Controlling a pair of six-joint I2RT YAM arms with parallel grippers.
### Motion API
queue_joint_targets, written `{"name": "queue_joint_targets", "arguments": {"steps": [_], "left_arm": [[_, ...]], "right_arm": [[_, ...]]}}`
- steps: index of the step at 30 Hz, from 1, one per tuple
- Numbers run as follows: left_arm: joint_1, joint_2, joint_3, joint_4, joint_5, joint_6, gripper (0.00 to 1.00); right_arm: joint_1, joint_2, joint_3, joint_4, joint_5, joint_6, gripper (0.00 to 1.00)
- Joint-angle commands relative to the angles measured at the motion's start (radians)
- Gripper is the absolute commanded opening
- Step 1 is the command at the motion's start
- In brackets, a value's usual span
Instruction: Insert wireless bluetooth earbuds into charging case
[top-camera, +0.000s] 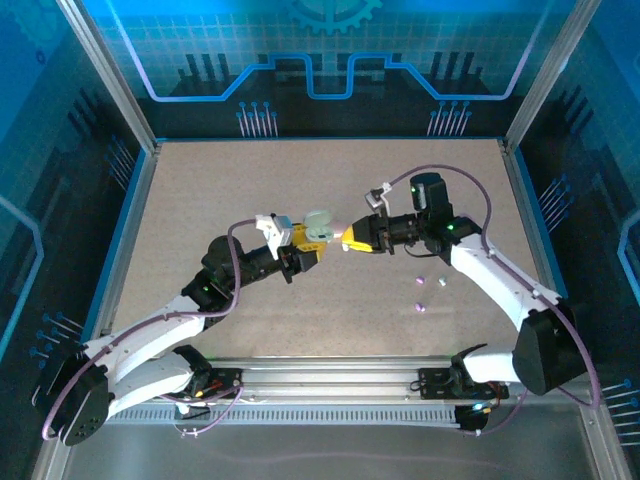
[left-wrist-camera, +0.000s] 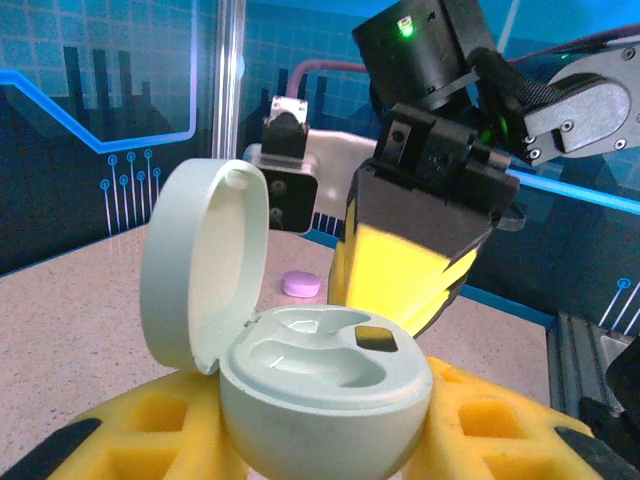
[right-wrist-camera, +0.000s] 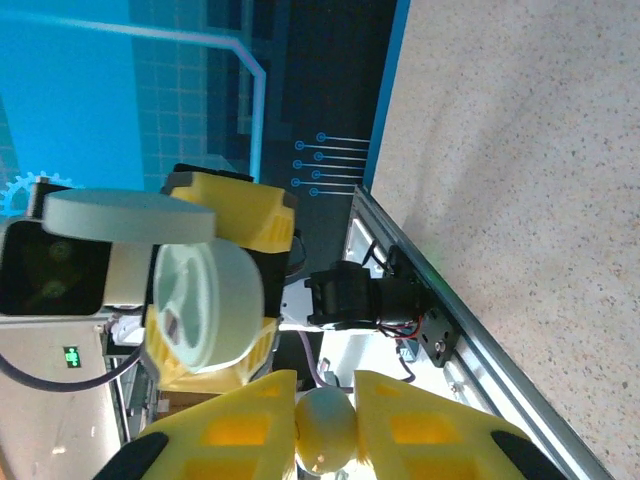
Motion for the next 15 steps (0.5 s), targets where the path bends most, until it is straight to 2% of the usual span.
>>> {"name": "queue_joint_targets", "arguments": {"steps": [1,5,15], "left_arm": [[0.005,-0.006,-0.006,0.033,0.034,0.054,0.26],[0.004,0.004,-0.002,0.051,0.080,0.080,0.27],[-0.019,0.027,-0.001,0.125,0.141,0.122,0.26]], "right_arm": [[0.007,-0.072,0.072,-0.073,0.019,-0.075,0.20],[0.044,-0.107,0.130,-0.190,0.117,-0.181,0.20],[0.126,-0.110,0.159,-0.134,0.236,-0.212,0.20]]}}
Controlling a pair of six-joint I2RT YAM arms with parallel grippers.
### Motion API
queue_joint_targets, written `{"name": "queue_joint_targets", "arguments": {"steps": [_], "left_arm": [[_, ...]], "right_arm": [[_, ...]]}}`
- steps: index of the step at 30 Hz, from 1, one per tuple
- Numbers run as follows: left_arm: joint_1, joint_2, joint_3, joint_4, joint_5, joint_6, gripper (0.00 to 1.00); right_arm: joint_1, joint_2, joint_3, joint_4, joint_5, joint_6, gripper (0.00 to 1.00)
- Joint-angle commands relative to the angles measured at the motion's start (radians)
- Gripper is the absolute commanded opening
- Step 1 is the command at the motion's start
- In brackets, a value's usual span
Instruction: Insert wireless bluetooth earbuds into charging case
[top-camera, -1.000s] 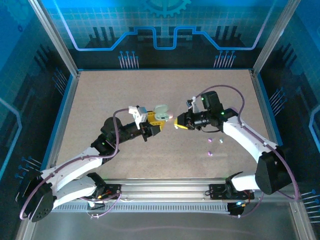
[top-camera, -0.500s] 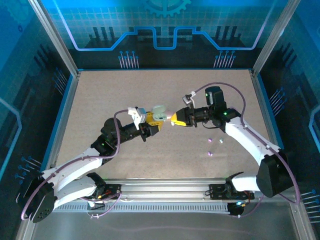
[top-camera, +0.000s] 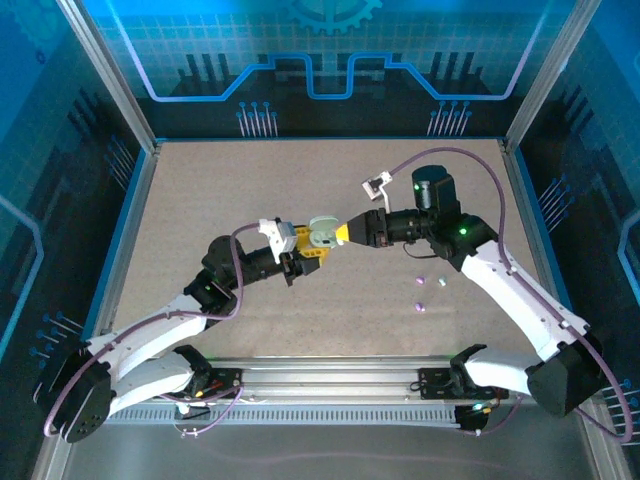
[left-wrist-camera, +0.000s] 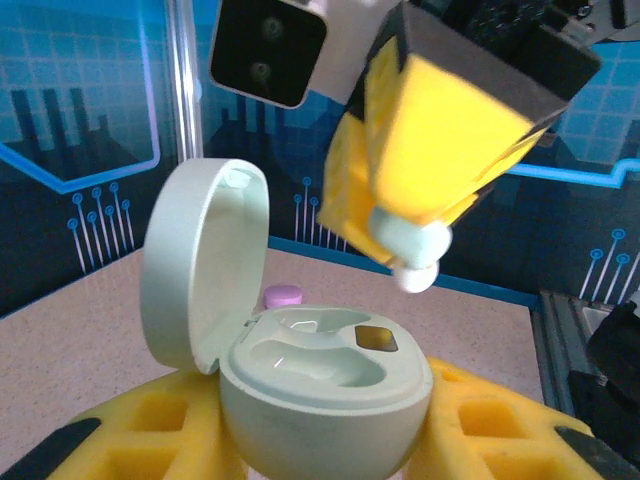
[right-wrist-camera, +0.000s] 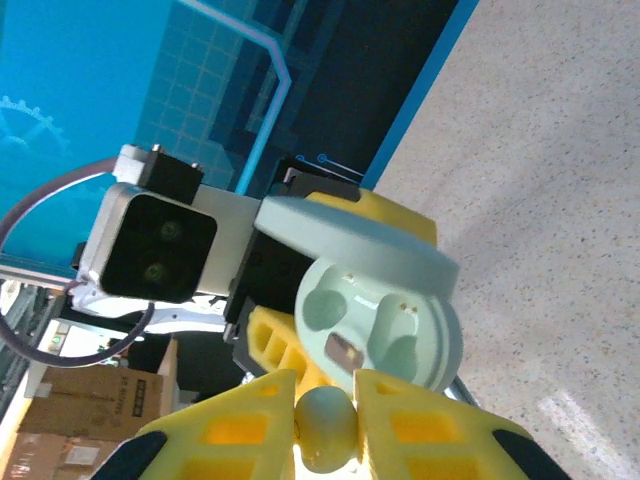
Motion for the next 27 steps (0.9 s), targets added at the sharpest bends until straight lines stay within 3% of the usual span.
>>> {"name": "queue_joint_targets", "arguments": {"steps": [1,27], "left_arm": [[-0.014,0.012,0.003,0.068,0.051,0.036,0.26],[-0.041,0.037,0.028,0.126,0.055,-0.004,0.26]], "right_arm": [[0.016,0.002,0.028,0.005,0.048,-0.027,0.20],[0.062,0.007,0.044,-0.078,0.154,-0.103,0.22]]}}
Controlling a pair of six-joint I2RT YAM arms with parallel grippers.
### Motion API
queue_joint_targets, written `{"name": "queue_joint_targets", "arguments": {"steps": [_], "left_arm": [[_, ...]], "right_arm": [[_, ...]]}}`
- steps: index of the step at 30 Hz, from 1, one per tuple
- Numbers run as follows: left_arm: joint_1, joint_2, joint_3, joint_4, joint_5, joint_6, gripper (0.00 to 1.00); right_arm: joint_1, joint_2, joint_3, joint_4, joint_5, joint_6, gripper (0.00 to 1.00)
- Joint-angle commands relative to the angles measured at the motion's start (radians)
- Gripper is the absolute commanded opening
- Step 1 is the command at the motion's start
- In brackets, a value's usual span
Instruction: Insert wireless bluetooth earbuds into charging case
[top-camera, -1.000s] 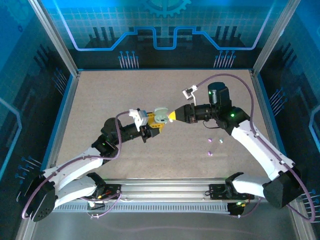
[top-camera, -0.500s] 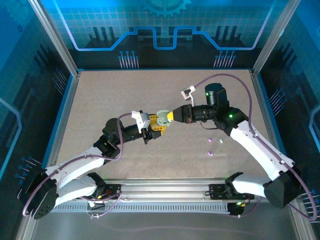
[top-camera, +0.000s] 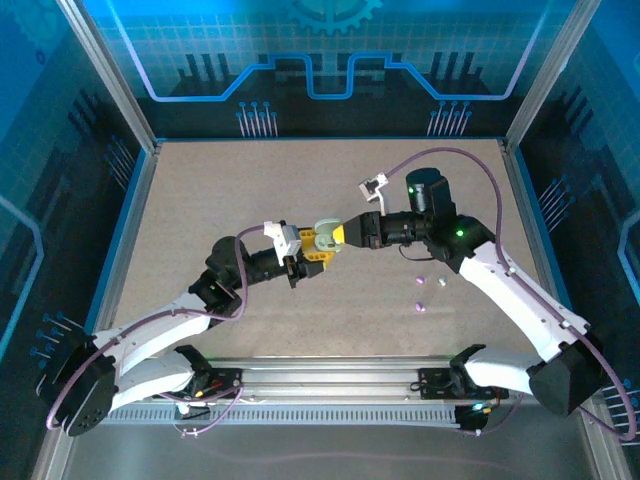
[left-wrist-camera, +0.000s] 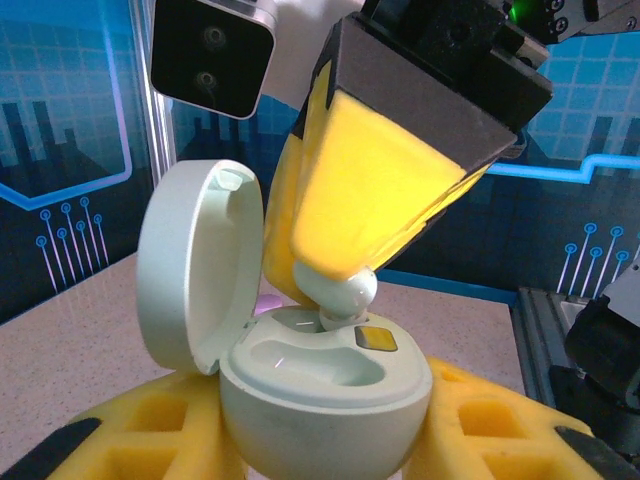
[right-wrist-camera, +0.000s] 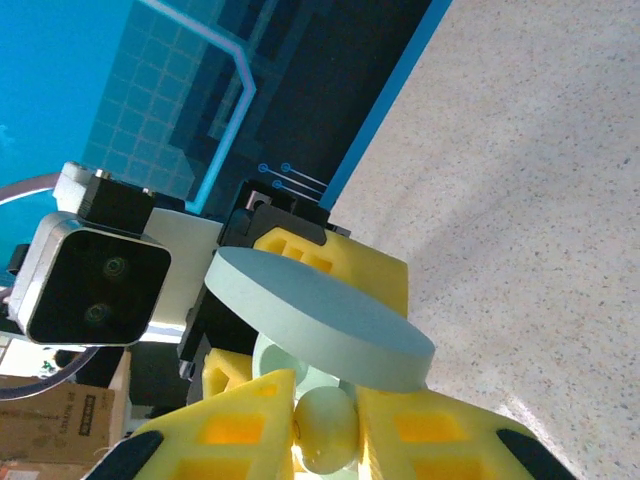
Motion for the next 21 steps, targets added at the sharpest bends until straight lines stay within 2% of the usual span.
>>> {"name": "queue_joint_targets", "arguments": {"steps": [1,8,21], "left_arm": [[-0.022,0.002,0.029,0.078,0.029,-0.011,0.26],[-0.027,0.009,0.034,0.089,0.031,-0.017,0.26],[-0.031,0.005,0.031,0.089,0.025,-0.017,0.26]], "right_arm": [[0.023,0.008,0.035,-0.046,0.042,-0.046,0.22],[0.048,0.027,0.074,-0.137,0.114,-0.088,0.28],[0.056,0.011,0.103,-0.186,0.191,-0.099,0.40]]}}
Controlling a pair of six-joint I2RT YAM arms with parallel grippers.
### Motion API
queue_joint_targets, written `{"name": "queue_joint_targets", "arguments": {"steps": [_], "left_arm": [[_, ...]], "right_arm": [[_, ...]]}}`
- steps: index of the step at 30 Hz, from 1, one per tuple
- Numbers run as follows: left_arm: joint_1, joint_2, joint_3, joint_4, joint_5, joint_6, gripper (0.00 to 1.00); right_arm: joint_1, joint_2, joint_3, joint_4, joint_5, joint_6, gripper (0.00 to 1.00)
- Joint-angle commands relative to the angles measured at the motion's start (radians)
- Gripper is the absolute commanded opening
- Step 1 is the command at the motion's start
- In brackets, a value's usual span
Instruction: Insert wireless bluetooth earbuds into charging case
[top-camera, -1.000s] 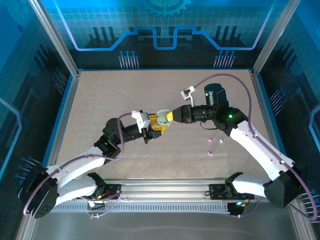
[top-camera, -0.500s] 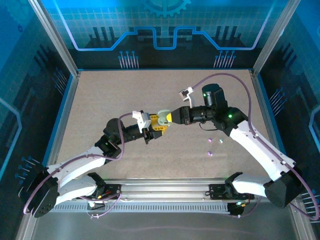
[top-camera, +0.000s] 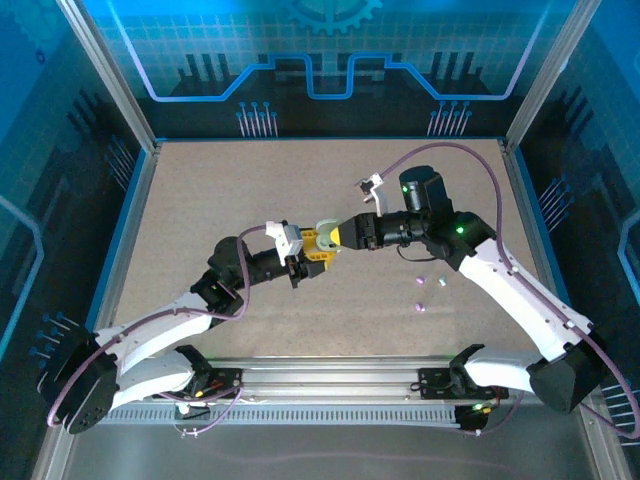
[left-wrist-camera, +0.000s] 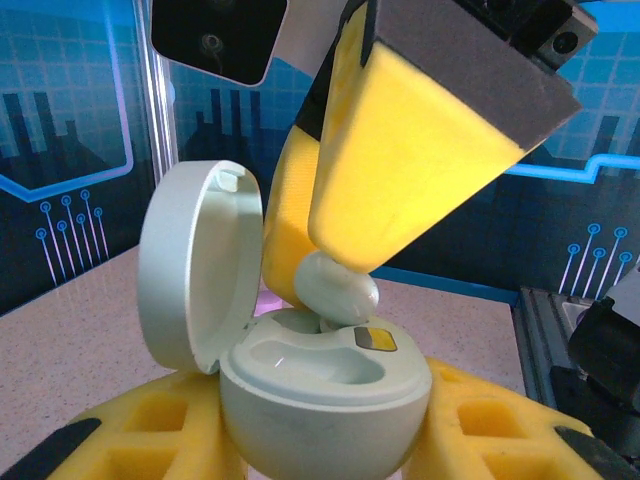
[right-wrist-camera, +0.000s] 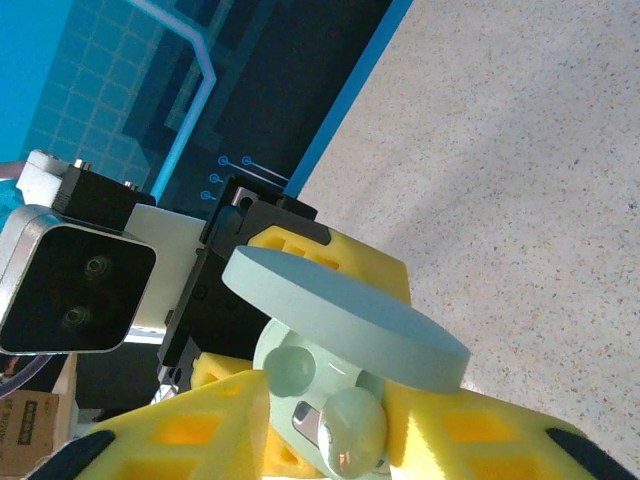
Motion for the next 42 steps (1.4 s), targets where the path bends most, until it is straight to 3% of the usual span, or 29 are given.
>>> {"name": "queue_joint_targets", "arguments": {"steps": [1,10,23,28,31,34,37,40,42], "left_arm": [[-0.021,-0.007,0.031,0.082,0.043,-0.009,0.26],[-0.021,-0.007,0.026,0.081,0.040,-0.009,0.26],[-0.020,-0.022,0.023,0.064,0.029,-0.001,0.26],[-0.021,-0.040,0.013,0.049,-0.002,0.008,0.26],[-0.020,-0.047,0.011,0.033,-0.009,0.012,0.26],[-0.020,-0.051,0.005,0.034,-0.014,0.007,0.26],[-0.021,-0.053,0.005,0.034,-0.017,0.002,0.26],[-0.020,-0.054,0.007,0.035,-0.013,-0.004,0.26],[-0.021,-0.057,0.008,0.036,-0.011,-0.009,0.26]], "right_arm": [[0.012,-0.005,0.026,-0.053,0.081,-0.023,0.42],[0.010,-0.017,0.040,-0.068,0.102,-0.019,0.48],[0.005,-0.062,0.058,-0.097,0.132,-0.038,0.50],[-0.016,-0.173,0.034,-0.060,0.200,-0.054,0.51],[-0.034,-0.268,0.001,-0.063,0.328,-0.077,0.51],[-0.084,-0.355,-0.060,-0.102,0.492,-0.066,0.49],[-0.199,-0.385,-0.111,-0.218,0.618,0.000,0.46],[-0.374,-0.357,-0.195,-0.320,0.616,0.055,0.45],[-0.500,-0.310,-0.264,-0.342,0.545,0.063,0.46]]}}
